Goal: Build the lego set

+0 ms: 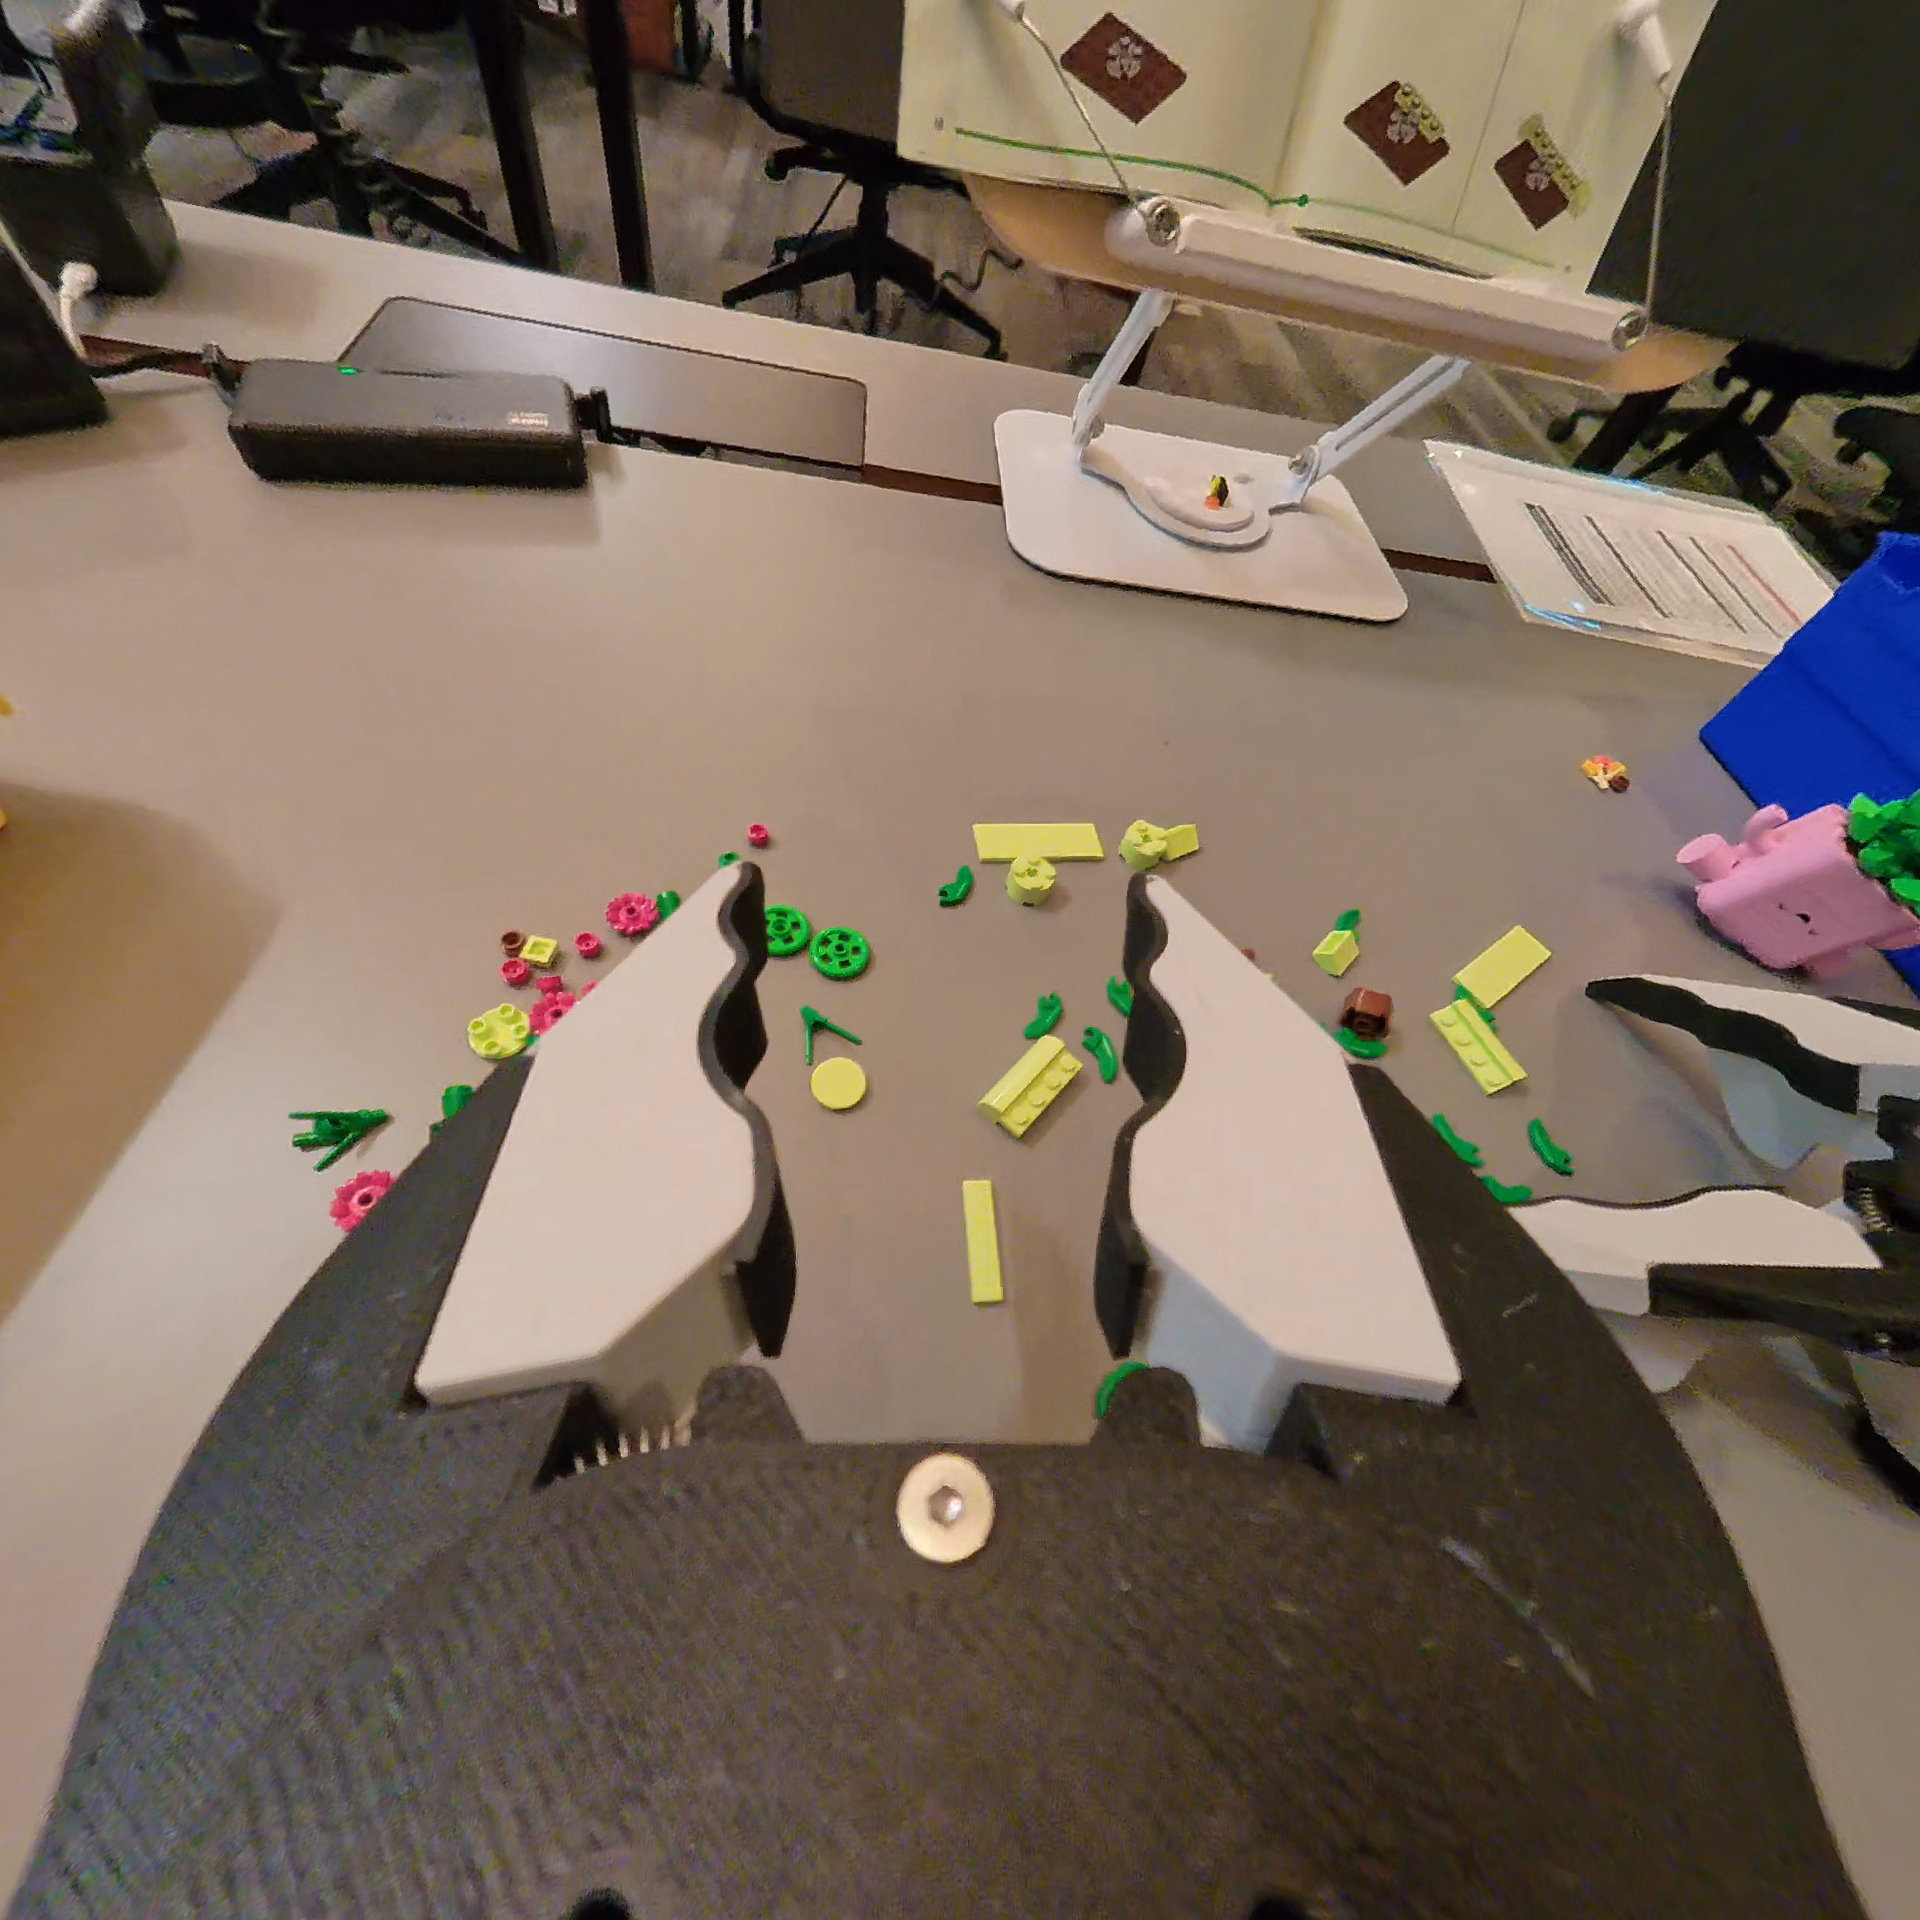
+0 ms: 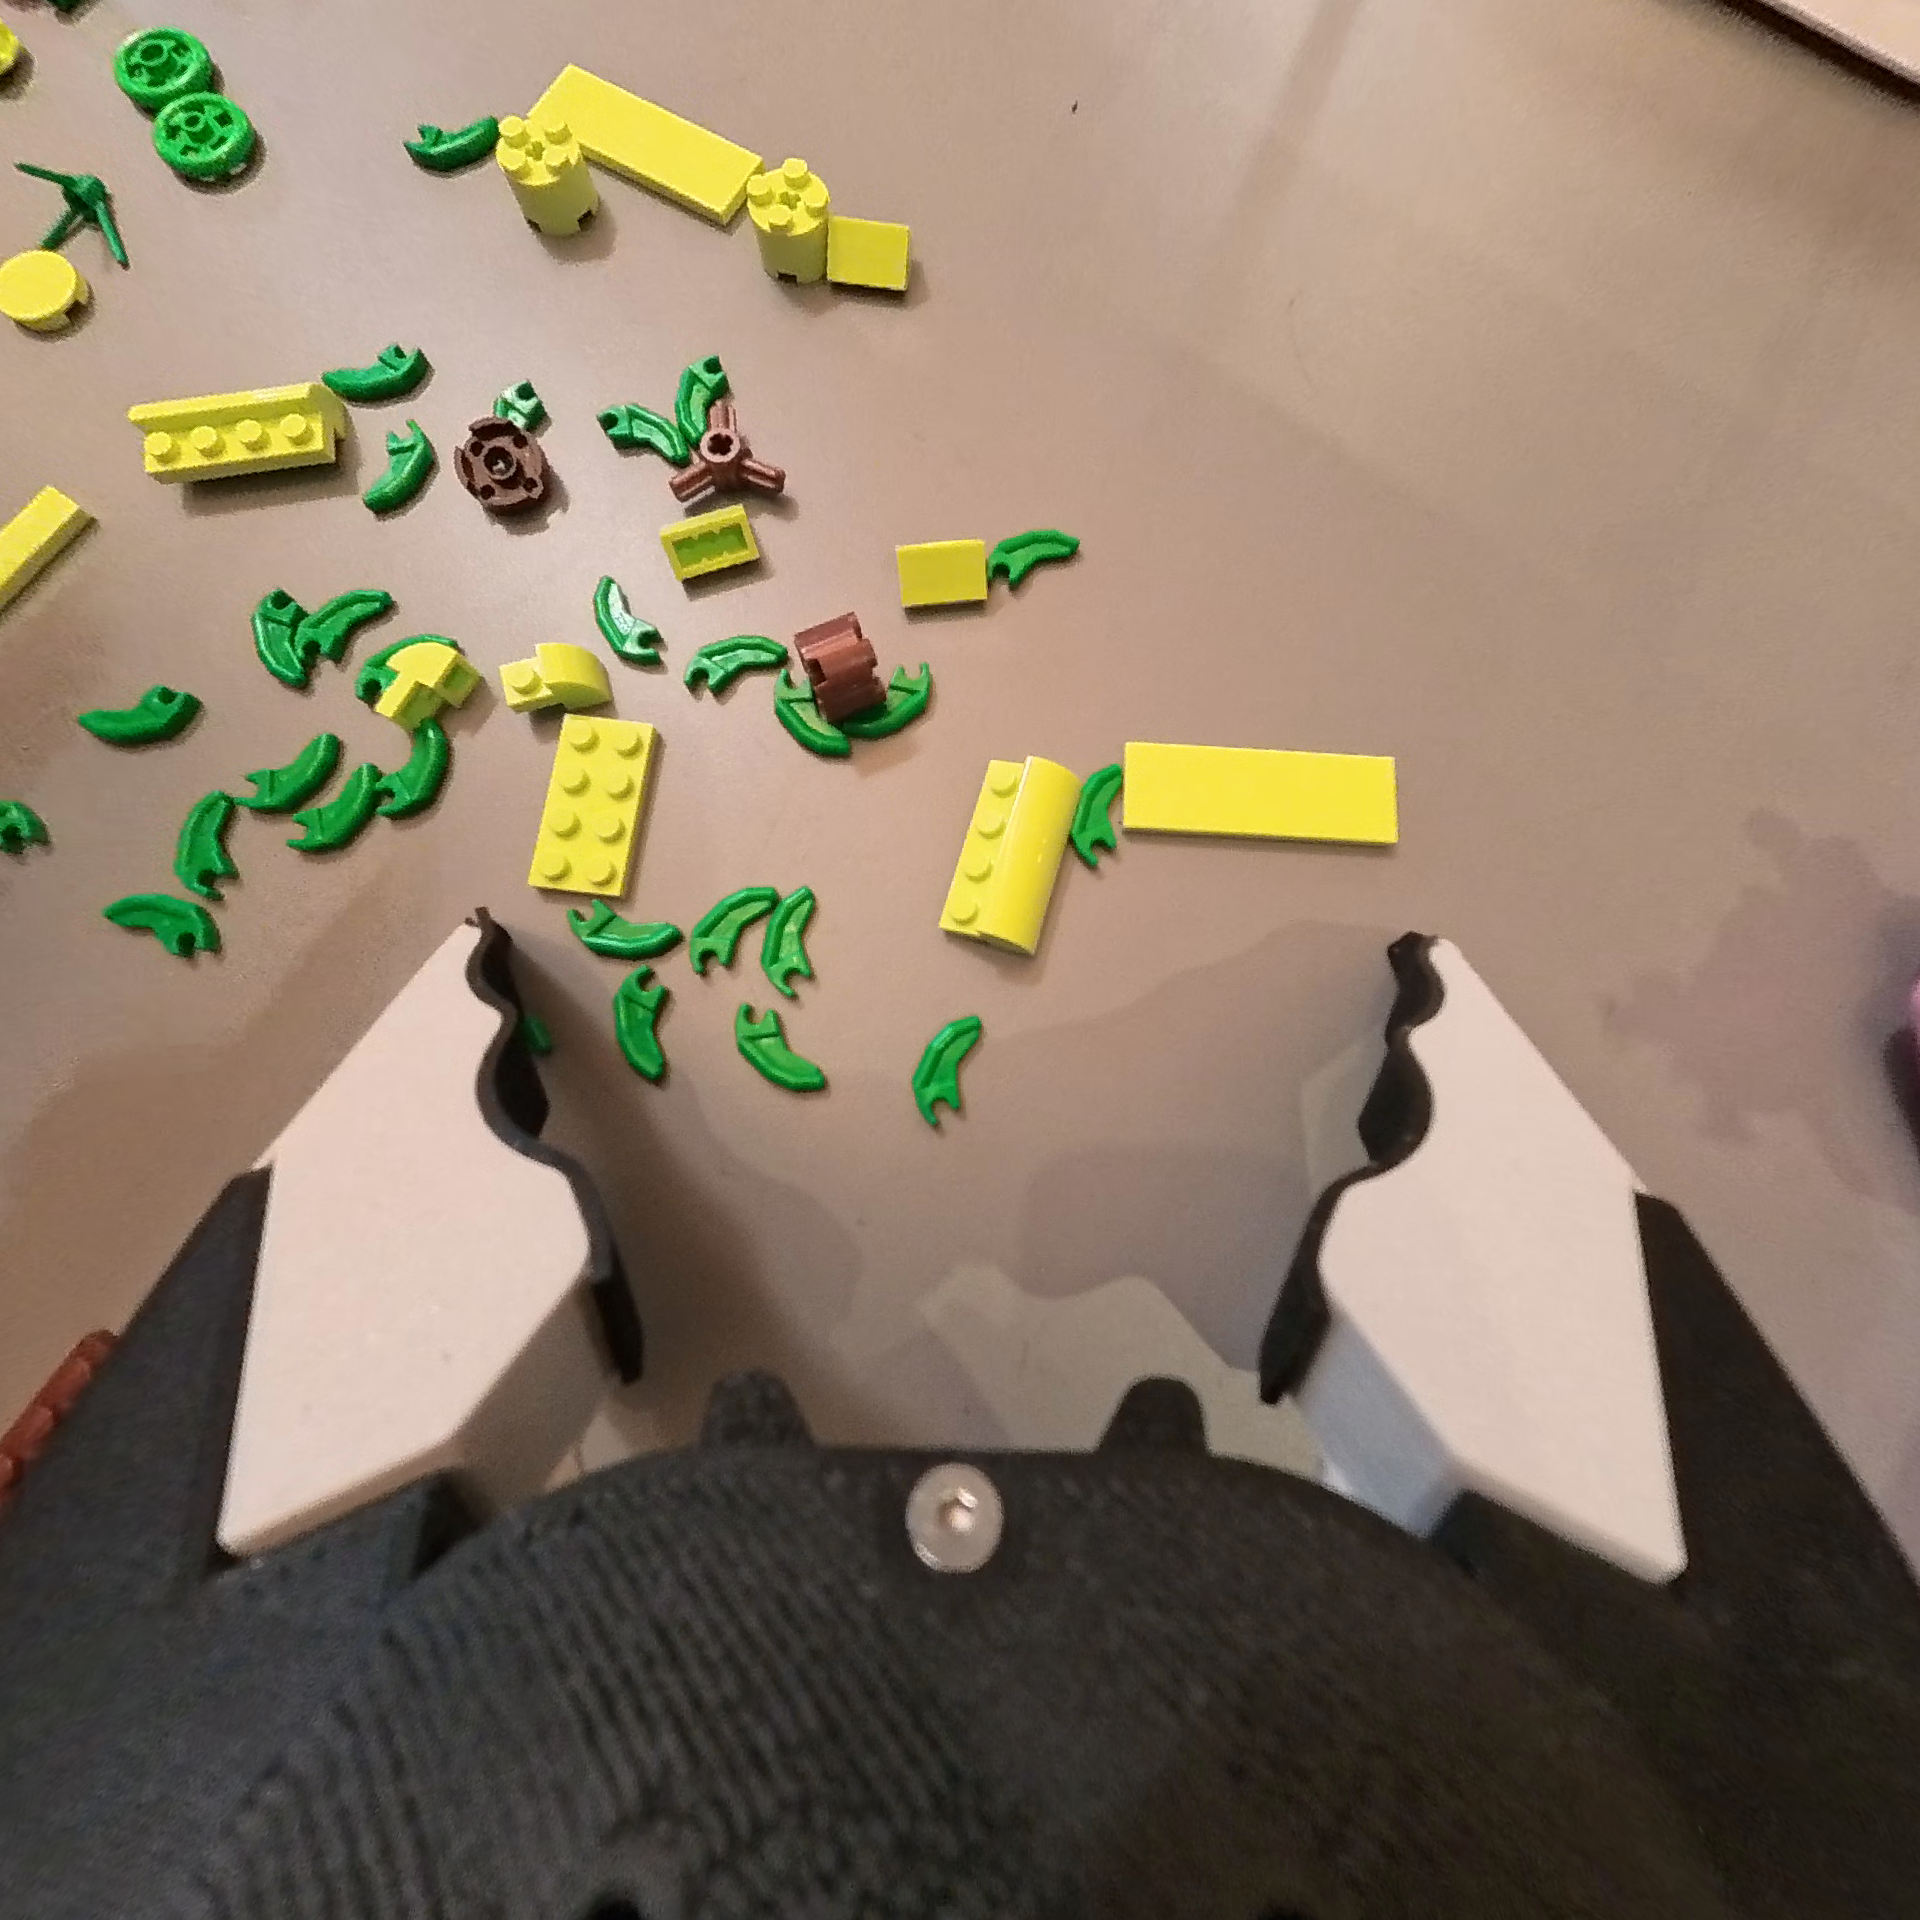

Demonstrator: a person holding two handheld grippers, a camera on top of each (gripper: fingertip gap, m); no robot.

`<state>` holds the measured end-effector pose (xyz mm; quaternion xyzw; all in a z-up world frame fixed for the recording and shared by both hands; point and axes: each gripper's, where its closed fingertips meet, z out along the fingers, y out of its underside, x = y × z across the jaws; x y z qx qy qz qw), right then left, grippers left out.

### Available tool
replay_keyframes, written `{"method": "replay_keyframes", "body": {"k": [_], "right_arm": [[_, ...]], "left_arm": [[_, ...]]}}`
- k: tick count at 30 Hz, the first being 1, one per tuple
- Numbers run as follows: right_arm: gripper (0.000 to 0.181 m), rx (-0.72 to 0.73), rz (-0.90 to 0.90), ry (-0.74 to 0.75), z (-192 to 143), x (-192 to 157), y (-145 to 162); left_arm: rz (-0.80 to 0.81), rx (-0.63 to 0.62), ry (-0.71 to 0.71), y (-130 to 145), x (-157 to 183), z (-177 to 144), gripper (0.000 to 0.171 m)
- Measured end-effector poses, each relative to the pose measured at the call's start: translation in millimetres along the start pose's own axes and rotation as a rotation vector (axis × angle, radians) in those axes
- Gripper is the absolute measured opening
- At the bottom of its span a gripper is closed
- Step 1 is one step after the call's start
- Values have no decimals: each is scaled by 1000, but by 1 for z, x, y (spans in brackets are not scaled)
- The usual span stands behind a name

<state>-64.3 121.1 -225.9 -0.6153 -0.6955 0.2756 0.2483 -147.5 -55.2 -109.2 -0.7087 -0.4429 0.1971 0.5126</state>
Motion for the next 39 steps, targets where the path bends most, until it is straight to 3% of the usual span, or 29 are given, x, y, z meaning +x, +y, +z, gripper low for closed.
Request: {"method": "replay_keyframes", "body": {"k": [29,39], "right_arm": [[159,0,0,0,0,0,0],[159,0,0,0,0,0,0]], "left_arm": [[-9,2,46,6,15,11,68],[-50,72,144,2,25,12,68]]}}
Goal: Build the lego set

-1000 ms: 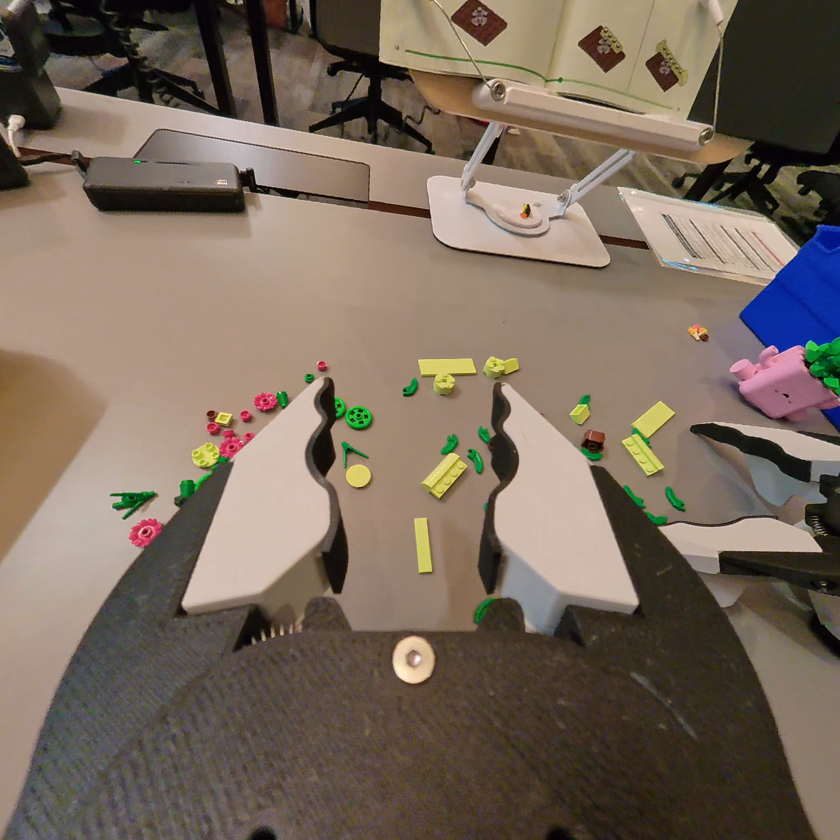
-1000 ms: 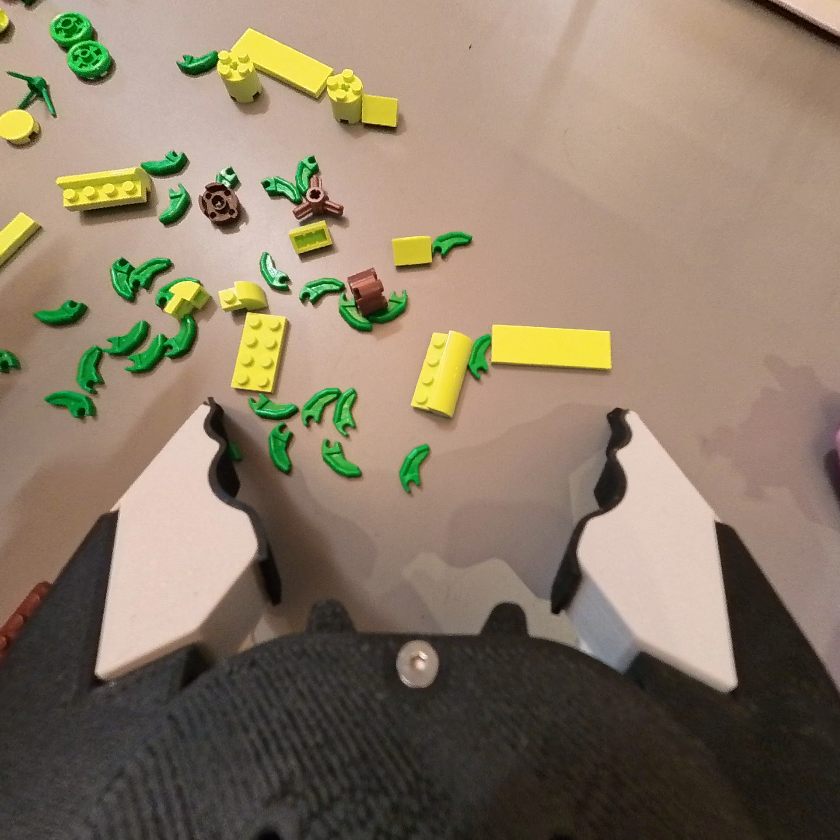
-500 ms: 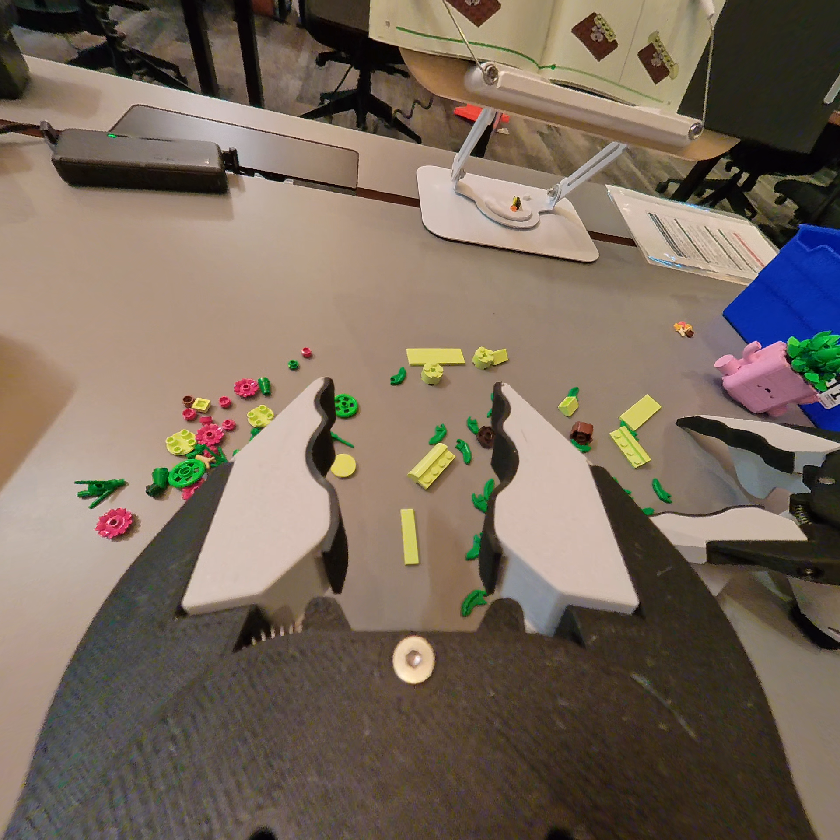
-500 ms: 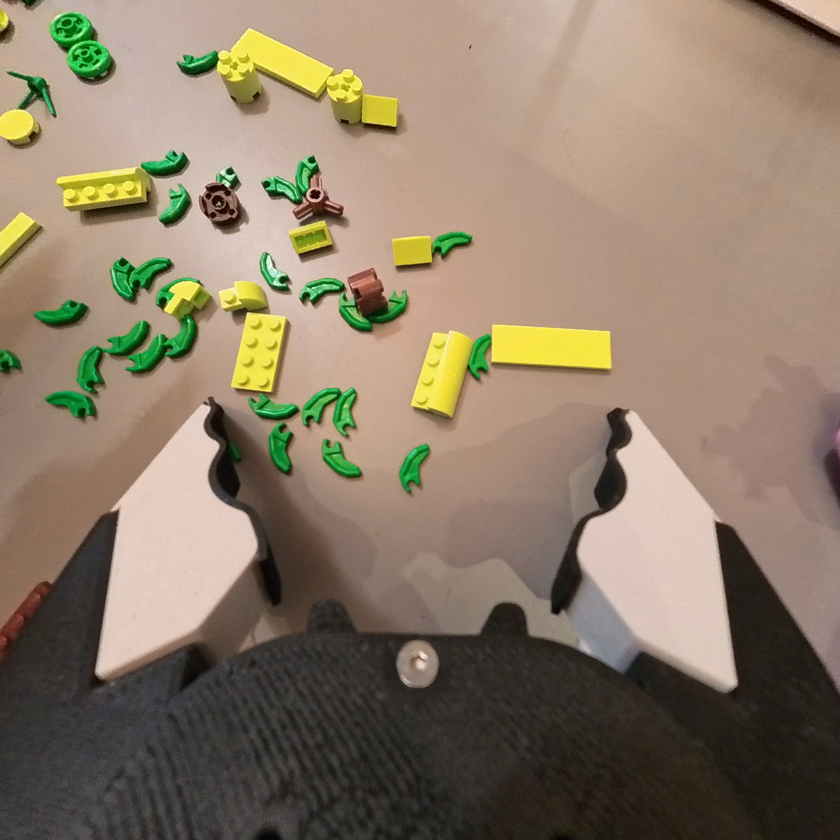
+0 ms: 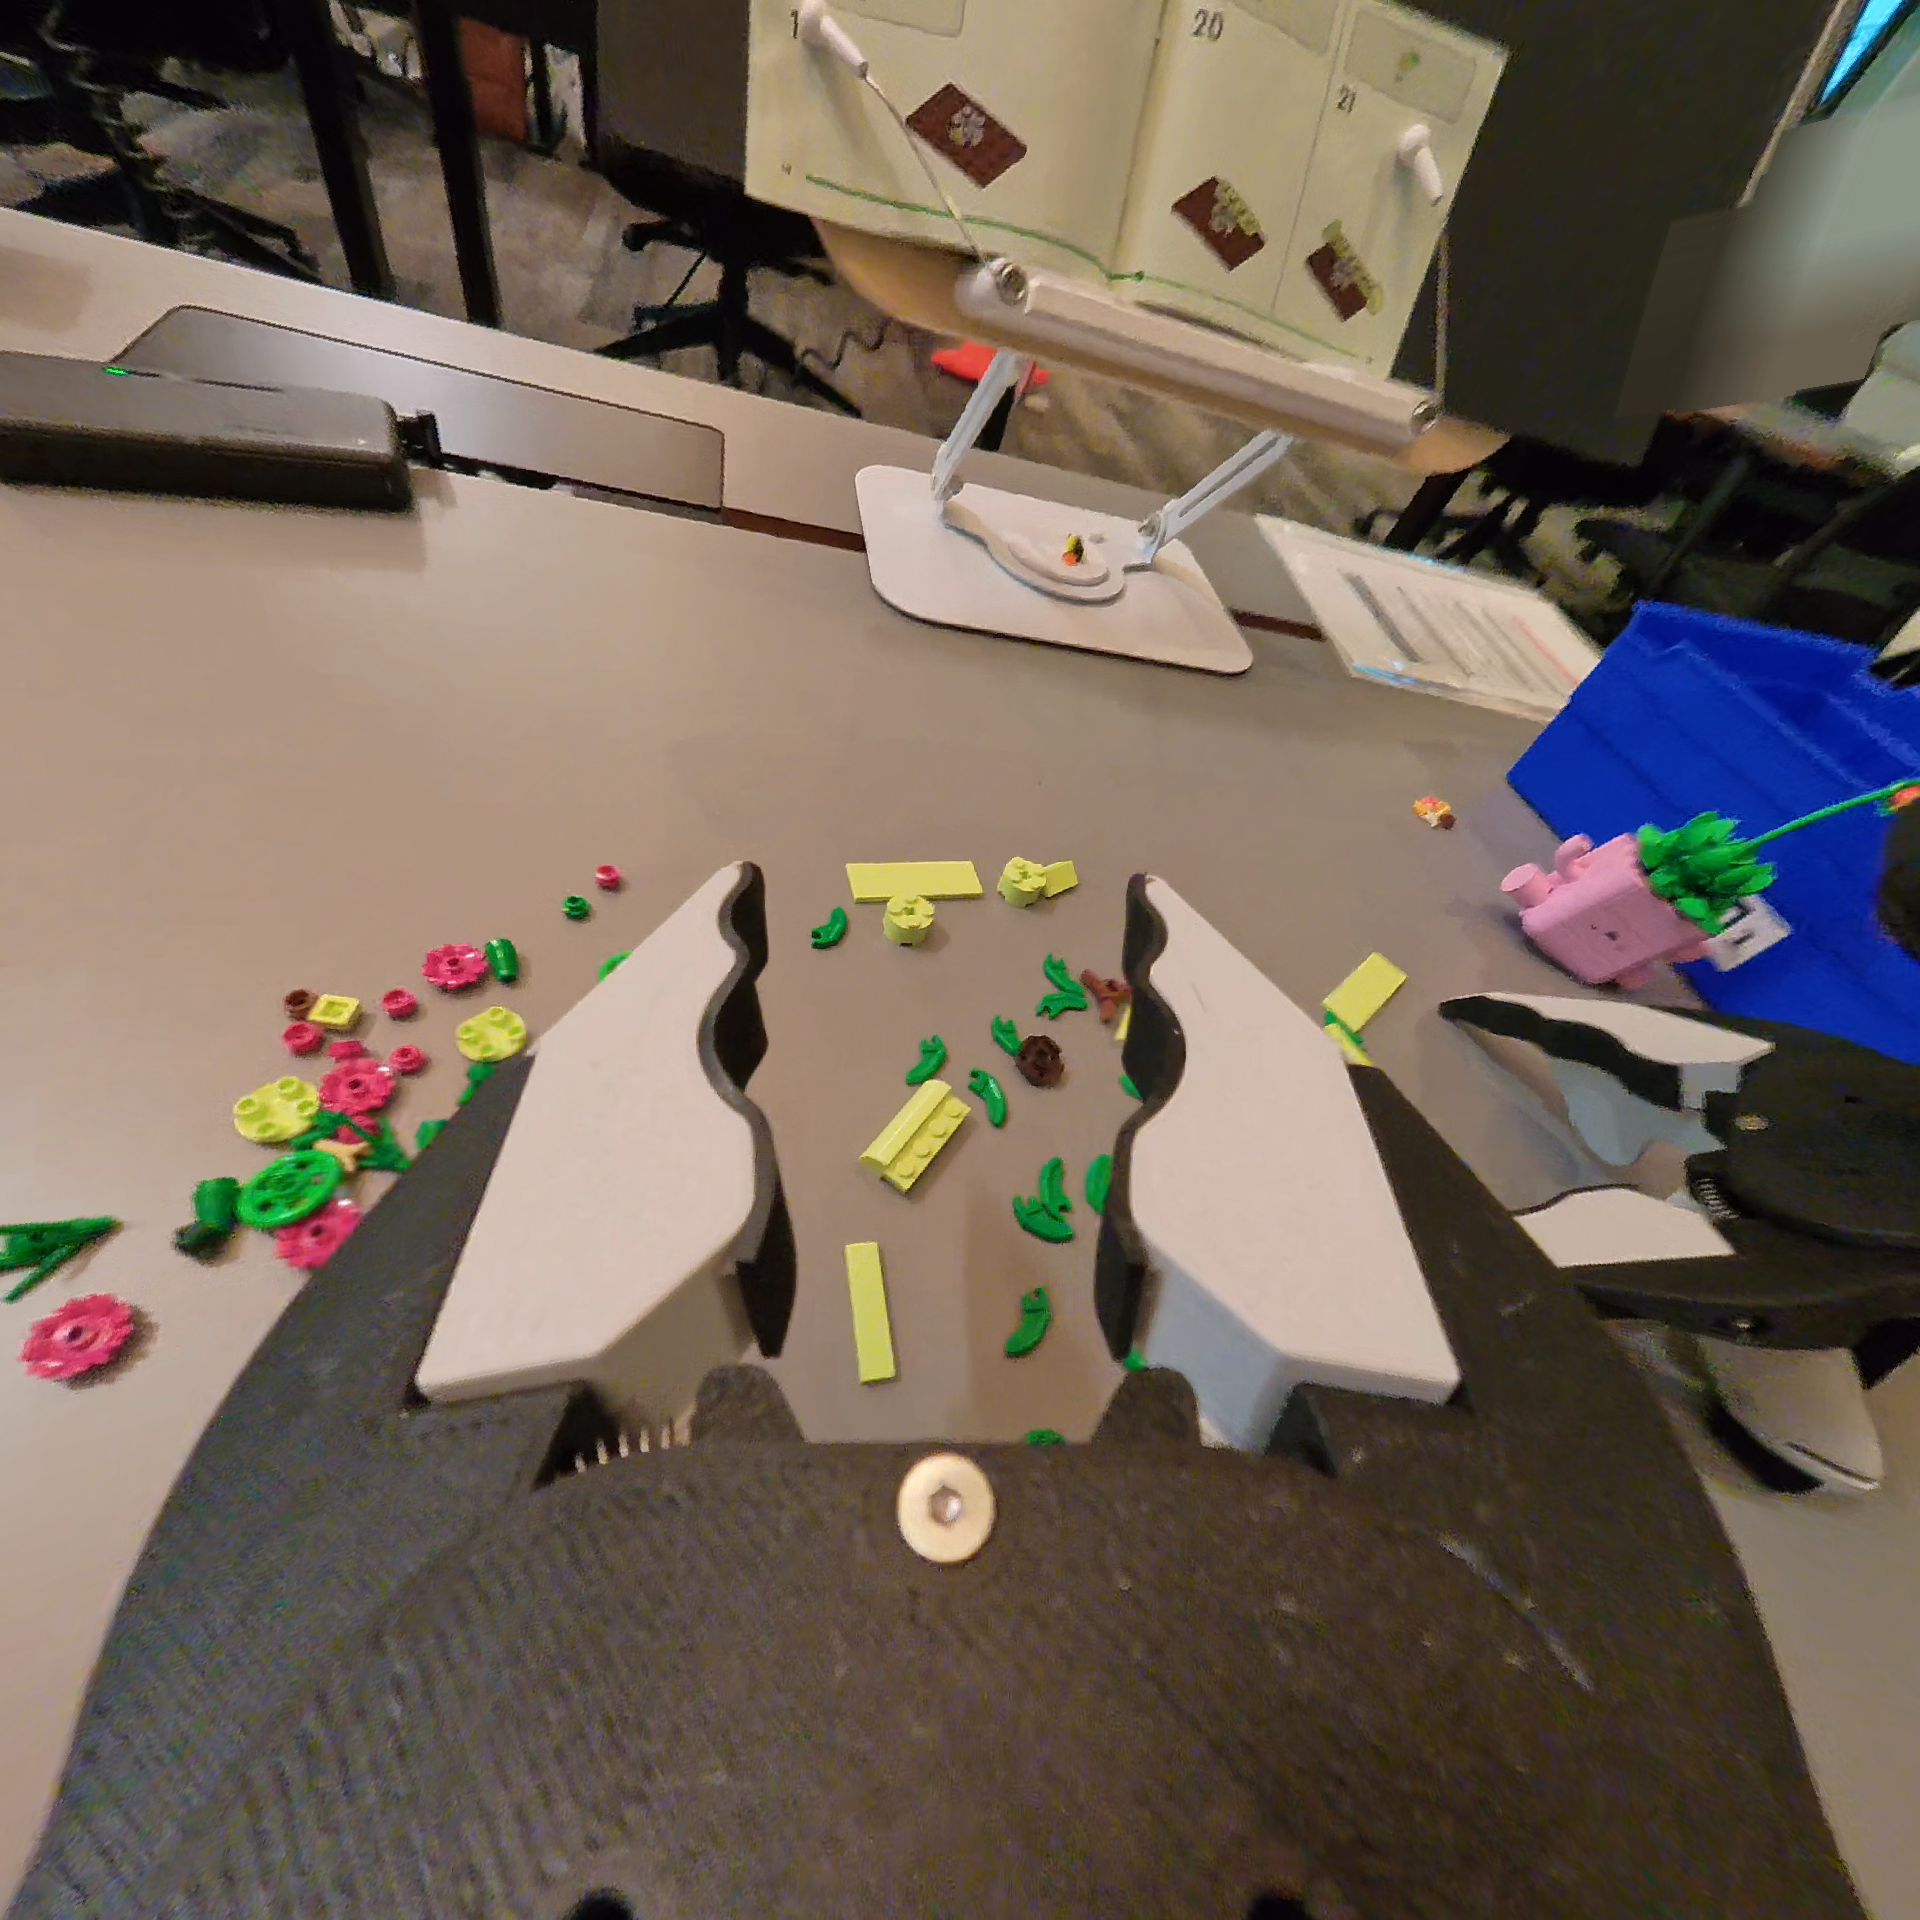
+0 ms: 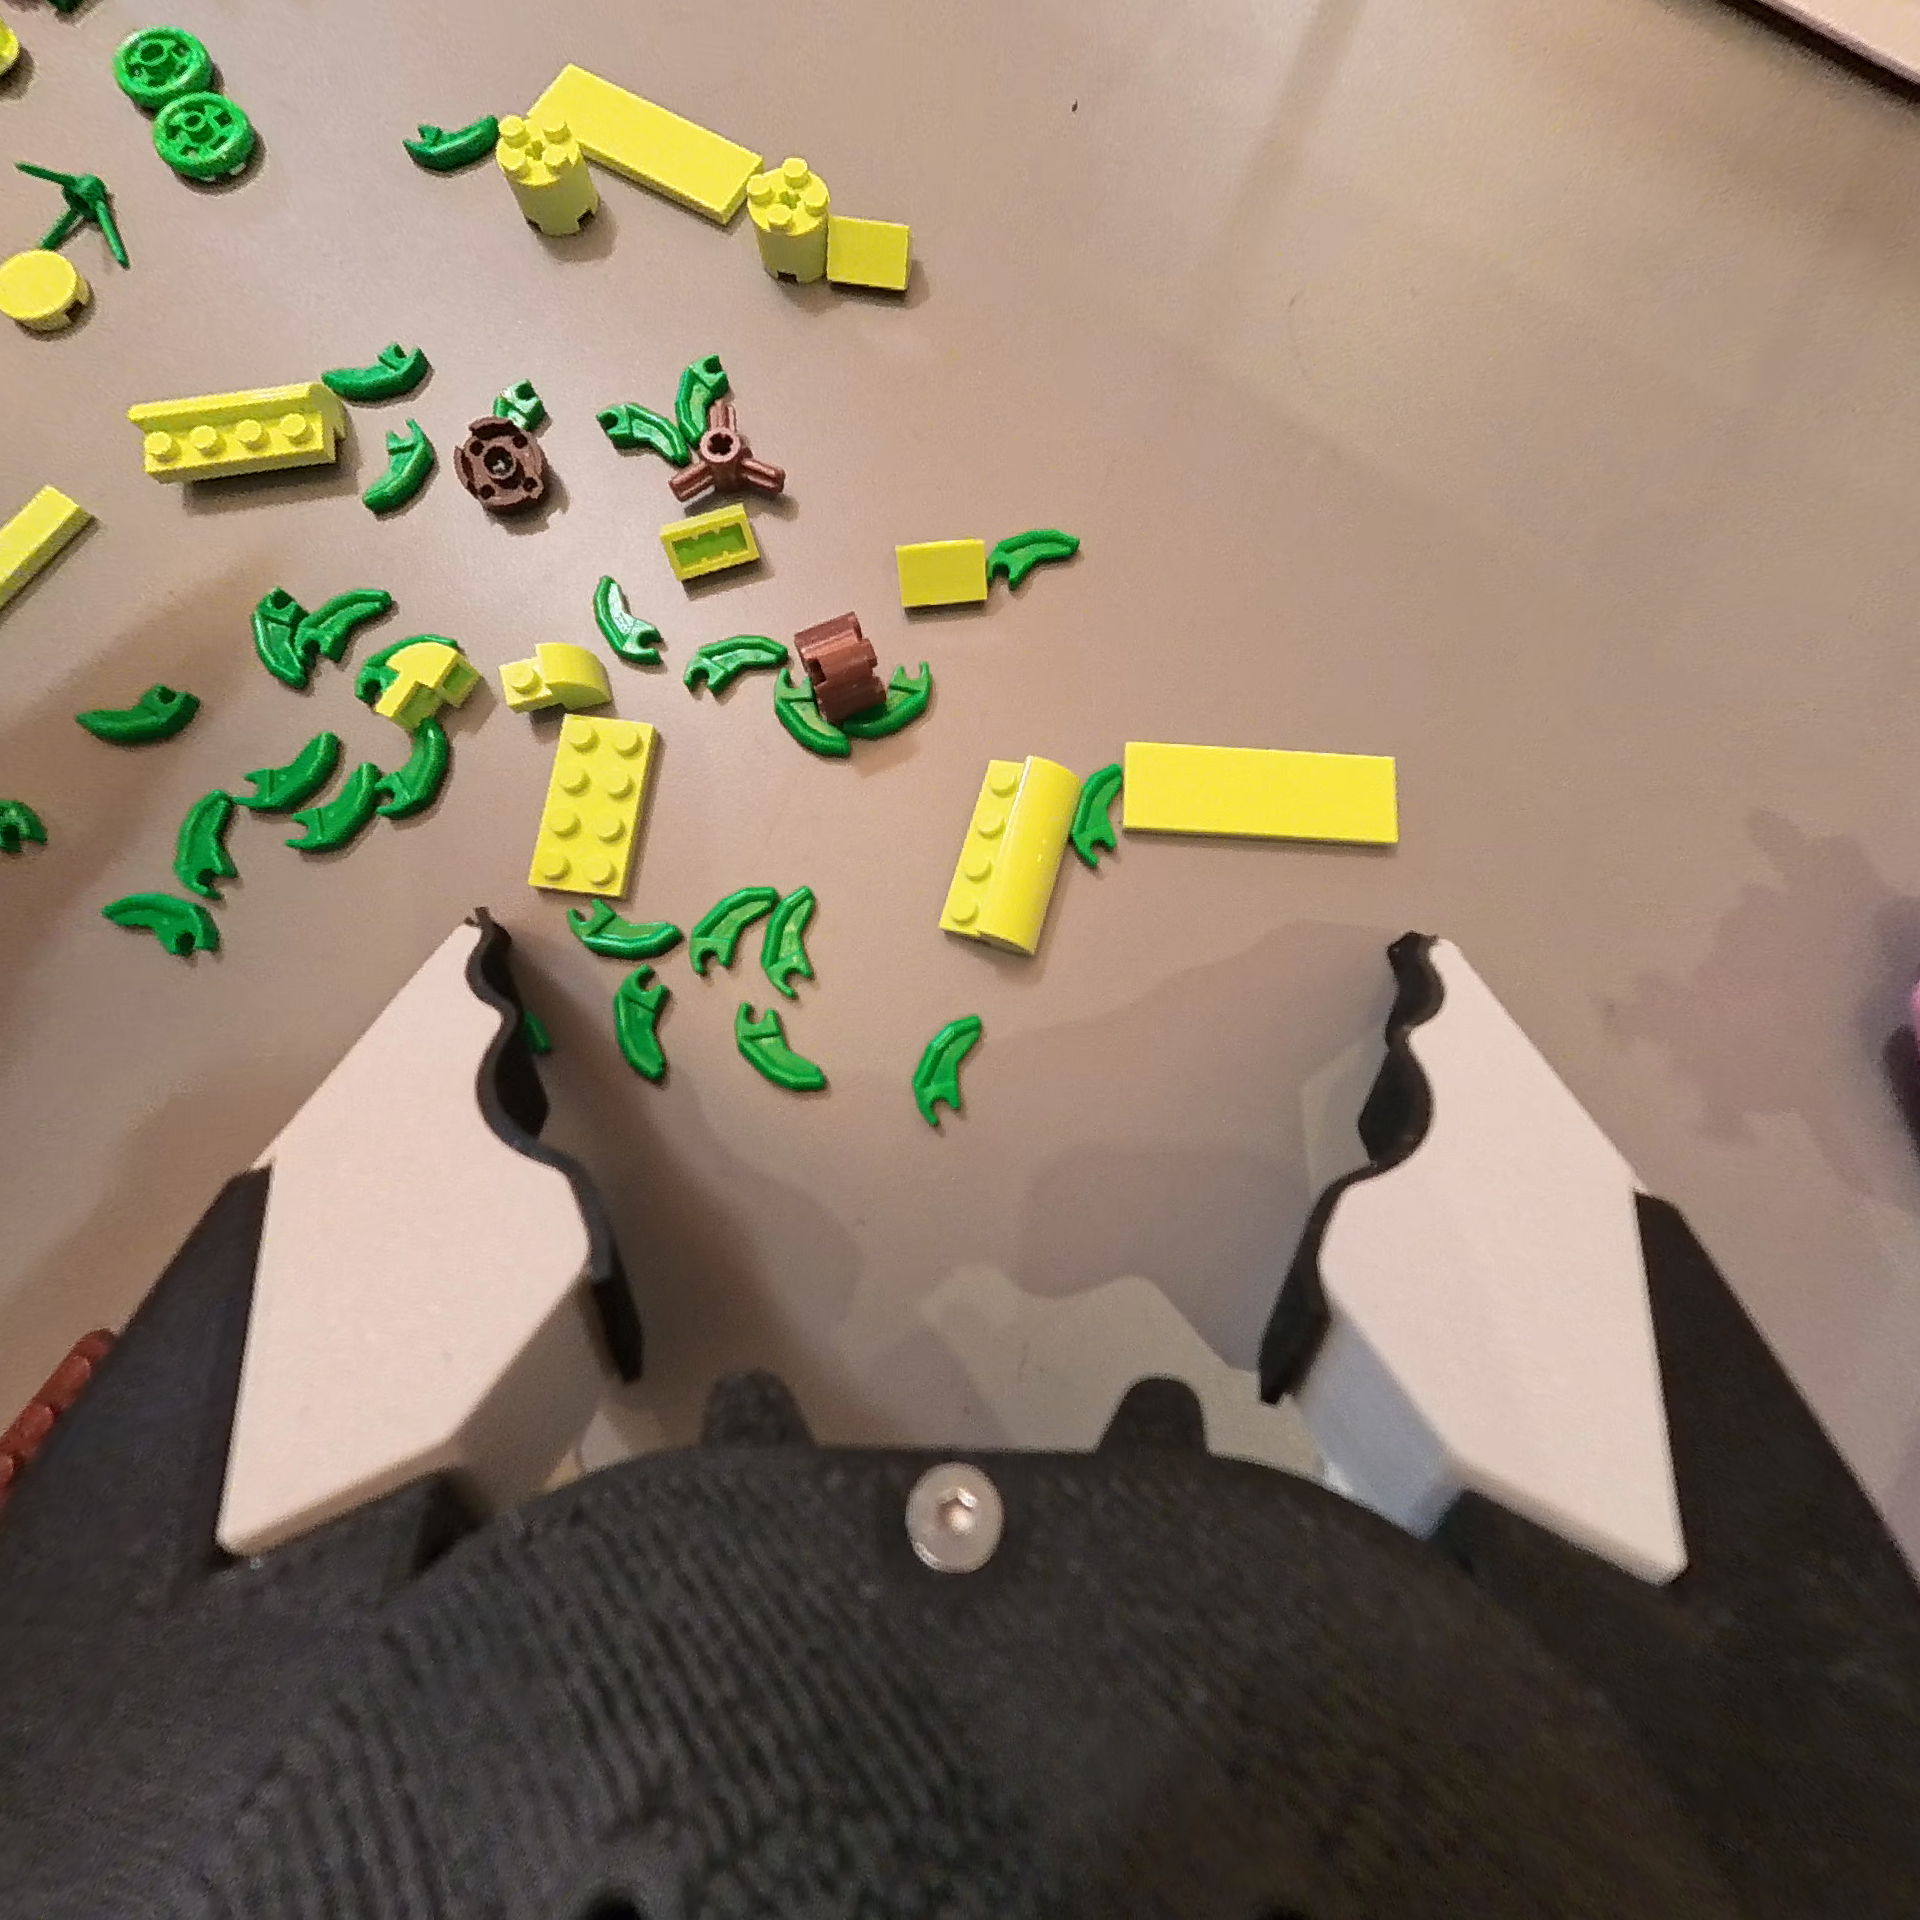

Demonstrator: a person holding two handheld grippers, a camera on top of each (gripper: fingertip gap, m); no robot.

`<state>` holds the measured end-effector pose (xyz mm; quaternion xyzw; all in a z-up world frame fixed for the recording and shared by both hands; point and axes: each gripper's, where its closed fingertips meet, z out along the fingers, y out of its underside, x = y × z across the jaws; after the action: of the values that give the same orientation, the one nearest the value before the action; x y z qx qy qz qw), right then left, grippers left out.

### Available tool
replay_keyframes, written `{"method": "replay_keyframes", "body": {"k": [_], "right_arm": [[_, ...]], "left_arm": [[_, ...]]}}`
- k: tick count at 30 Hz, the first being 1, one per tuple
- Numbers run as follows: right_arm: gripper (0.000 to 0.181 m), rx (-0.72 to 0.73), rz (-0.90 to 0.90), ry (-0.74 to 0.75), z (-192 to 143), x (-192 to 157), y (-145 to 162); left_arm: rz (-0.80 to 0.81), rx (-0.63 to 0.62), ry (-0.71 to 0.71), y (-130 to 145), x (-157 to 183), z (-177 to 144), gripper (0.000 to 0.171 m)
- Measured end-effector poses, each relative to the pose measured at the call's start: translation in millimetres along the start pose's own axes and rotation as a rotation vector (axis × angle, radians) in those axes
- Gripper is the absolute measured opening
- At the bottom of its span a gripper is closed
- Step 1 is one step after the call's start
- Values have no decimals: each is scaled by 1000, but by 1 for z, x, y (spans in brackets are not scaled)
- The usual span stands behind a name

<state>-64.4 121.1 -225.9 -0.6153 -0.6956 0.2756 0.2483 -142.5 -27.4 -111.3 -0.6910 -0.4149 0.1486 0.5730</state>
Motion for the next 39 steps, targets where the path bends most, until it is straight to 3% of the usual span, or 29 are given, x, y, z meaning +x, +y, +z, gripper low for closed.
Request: {"method": "replay_keyframes", "body": {"k": [3,14,20,28,39], "right_arm": [[159,0,0,0,0,0,0],[159,0,0,0,0,0,0],[159,0,0,0,0,0,0],[159,0,0,0,0,0,0],[159,0,0,0,0,0,0]], "left_arm": [[-23,28,49,-1,6,-4,68],[143,-20,155,15,4,-12,67],[306,-28,211,21,18,-16,67],[503,-80,283,53,40,-21,66],[490,-124,403,73,61,-38,66]]}}
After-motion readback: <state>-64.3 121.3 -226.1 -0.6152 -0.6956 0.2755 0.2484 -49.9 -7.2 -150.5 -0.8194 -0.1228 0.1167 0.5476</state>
